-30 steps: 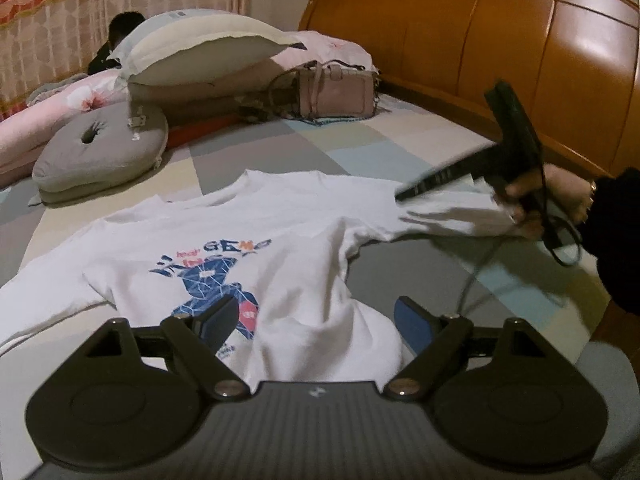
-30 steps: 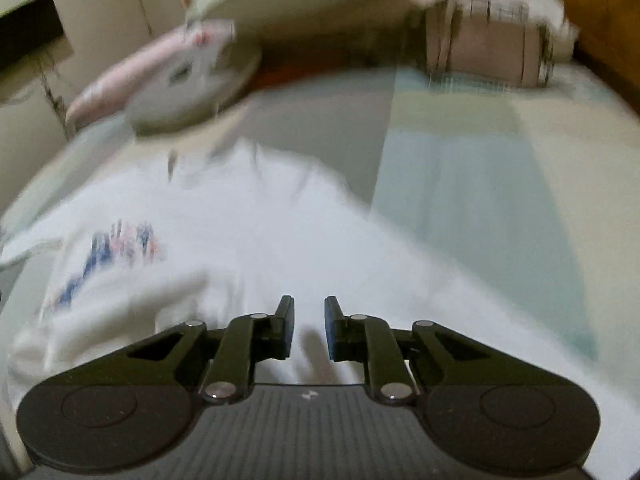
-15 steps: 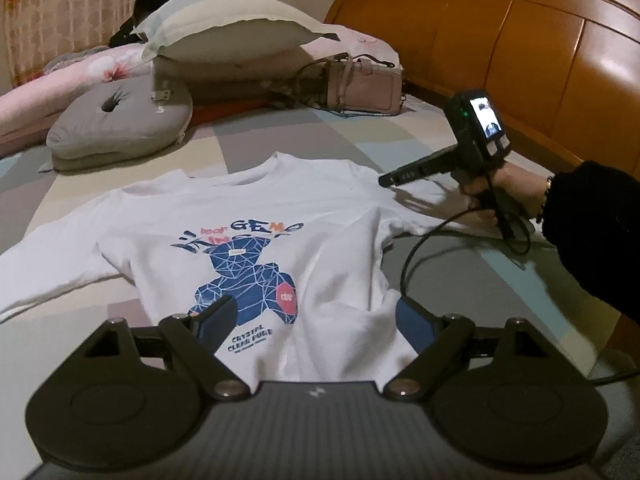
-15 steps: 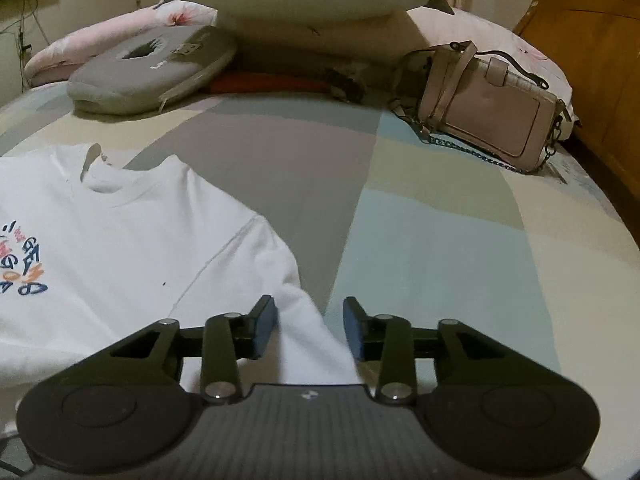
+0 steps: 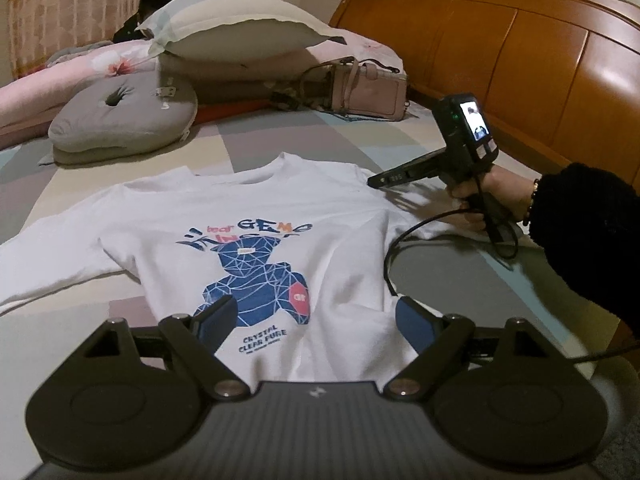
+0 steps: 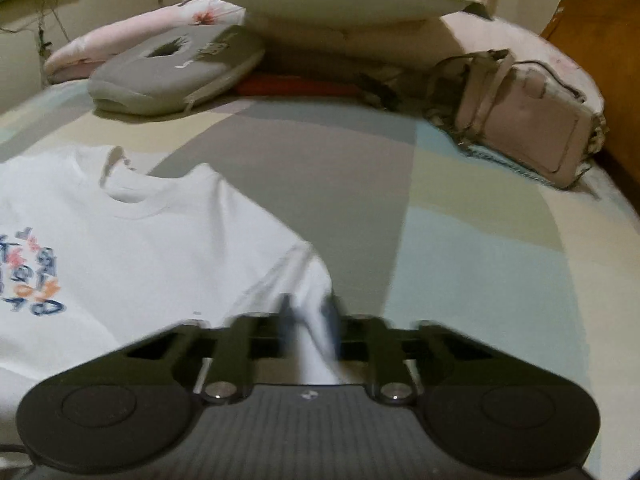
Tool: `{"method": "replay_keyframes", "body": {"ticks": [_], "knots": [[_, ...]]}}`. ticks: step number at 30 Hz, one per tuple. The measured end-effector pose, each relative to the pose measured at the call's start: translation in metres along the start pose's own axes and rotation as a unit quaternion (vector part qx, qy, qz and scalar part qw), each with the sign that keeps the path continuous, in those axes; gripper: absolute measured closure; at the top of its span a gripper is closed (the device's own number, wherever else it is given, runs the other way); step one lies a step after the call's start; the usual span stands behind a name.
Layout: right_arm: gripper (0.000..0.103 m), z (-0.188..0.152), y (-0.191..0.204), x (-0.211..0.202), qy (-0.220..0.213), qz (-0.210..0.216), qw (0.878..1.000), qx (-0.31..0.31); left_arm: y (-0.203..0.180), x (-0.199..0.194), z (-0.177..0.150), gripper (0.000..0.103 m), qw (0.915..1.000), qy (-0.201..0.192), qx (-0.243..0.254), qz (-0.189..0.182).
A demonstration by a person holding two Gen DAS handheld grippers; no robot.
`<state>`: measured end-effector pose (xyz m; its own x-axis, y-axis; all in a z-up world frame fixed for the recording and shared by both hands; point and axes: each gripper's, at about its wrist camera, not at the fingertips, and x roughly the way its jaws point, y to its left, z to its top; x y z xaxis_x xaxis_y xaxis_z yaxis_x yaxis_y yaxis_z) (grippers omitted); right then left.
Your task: Fold clothes
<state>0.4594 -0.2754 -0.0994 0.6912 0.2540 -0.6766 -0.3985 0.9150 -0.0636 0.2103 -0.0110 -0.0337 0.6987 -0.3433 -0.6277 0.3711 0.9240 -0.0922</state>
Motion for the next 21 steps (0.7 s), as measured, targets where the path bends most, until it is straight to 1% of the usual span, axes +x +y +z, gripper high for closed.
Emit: {"method": "replay_keyframes", "body": {"ticks": [1, 2, 3, 5, 6, 7, 8, 10, 11, 12, 13, 16, 19, 21], "knots": [[0.099, 0.003, 0.000, 0.001, -0.004, -0.016, 1.000, -0.006, 0.001, -0.001, 0.000, 0.017, 1.0000, -0.002, 0.000, -0.001], [0.099, 0.007, -0.003, 0.004, -0.009, -0.032, 0.999, 0.000, 0.003, -0.003, 0.001, 0.017, 1.0000, -0.005, -0.002, -0.002], [0.099, 0.012, -0.011, 0.007, -0.010, -0.037, 0.999, 0.021, 0.004, -0.004, 0.002, 0.017, 1.0000, -0.007, -0.003, -0.003], [0.099, 0.021, -0.023, 0.014, 0.007, -0.025, 0.998, 0.054, 0.008, -0.006, 0.004, 0.017, 0.9999, -0.012, -0.005, -0.003], [0.097, 0.024, -0.025, 0.015, 0.013, -0.019, 0.998, 0.053, 0.010, -0.007, 0.005, 0.017, 0.9999, -0.015, -0.005, -0.003], [0.092, 0.028, -0.024, 0.014, 0.016, -0.015, 0.999, 0.045, 0.013, -0.008, 0.005, 0.017, 0.9998, -0.018, -0.007, -0.004], [0.089, 0.035, -0.023, 0.011, 0.010, -0.002, 0.999, 0.040, 0.016, -0.009, 0.005, 0.017, 0.9997, -0.021, -0.010, -0.006], [0.070, 0.050, -0.020, 0.002, -0.010, 0.032, 0.999, 0.033, 0.022, -0.011, 0.006, 0.016, 0.9994, -0.026, -0.018, -0.011], [0.066, 0.058, -0.016, 0.002, -0.013, 0.055, 0.998, 0.029, 0.025, -0.011, 0.006, 0.016, 0.9993, -0.029, -0.022, -0.012], [0.057, 0.068, -0.011, 0.004, -0.012, 0.080, 0.996, 0.024, 0.028, -0.012, 0.007, 0.016, 0.9991, -0.031, -0.027, -0.013], [0.054, 0.077, -0.002, 0.008, -0.010, 0.096, 0.995, 0.012, 0.031, -0.012, 0.007, 0.016, 0.9989, -0.033, -0.032, -0.013], [0.052, 0.097, 0.027, 0.034, 0.003, 0.113, 0.993, -0.038, 0.040, -0.011, 0.007, 0.016, 0.9985, -0.036, -0.040, -0.009], [0.052, 0.110, 0.046, 0.063, 0.025, 0.124, 0.990, -0.061, 0.048, -0.009, 0.003, 0.015, 0.9984, -0.031, -0.047, -0.003], [0.050, 0.112, 0.053, 0.081, 0.052, 0.136, 0.987, -0.068, 0.054, -0.006, 0.000, 0.015, 0.9982, -0.026, -0.053, -0.001]]}}
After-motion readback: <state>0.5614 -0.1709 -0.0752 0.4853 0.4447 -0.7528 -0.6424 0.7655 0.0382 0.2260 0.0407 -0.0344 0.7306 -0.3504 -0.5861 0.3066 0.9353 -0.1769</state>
